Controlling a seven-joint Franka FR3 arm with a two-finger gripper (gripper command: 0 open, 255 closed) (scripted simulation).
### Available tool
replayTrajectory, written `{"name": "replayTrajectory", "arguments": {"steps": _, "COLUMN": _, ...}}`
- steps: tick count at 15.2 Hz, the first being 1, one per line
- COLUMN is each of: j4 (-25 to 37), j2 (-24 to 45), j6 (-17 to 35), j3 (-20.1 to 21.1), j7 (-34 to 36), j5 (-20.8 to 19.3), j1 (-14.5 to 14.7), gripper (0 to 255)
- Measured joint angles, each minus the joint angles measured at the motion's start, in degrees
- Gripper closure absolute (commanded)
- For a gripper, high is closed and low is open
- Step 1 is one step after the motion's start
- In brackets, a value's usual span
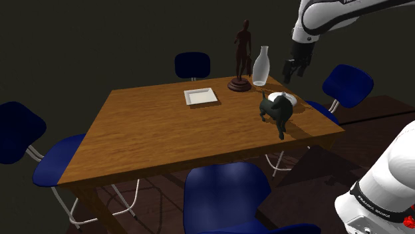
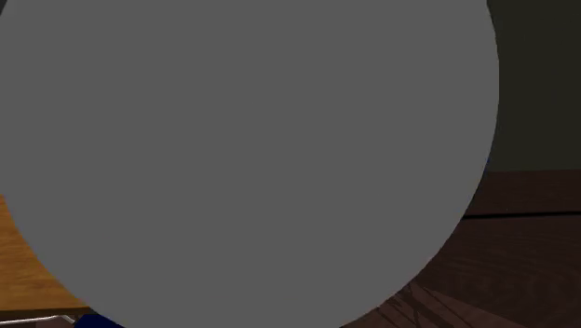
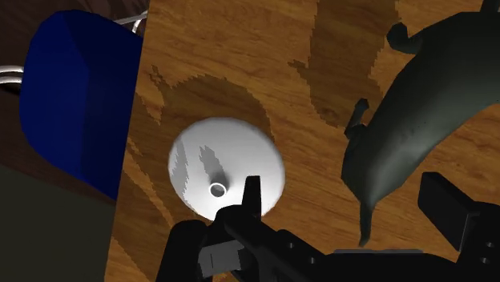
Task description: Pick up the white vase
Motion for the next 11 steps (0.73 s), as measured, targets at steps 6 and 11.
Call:
{"name": "replayTrajectory", "arguments": {"steps": 6, "j4": 4.9, "j2": 11.8, "j6": 6.8, "j3": -4.9, "j7": -4.6, "j5": 2.4, "j1": -1.1, "gripper": 0}}
{"name": "replayTrajectory", "arguments": {"steps": 11, "j4": 10.6, "j2": 22.0, "j6": 10.7, "j3": -8.2, "j7": -9.7, "j5": 6.6, "j1": -2.5, "gripper": 0}}
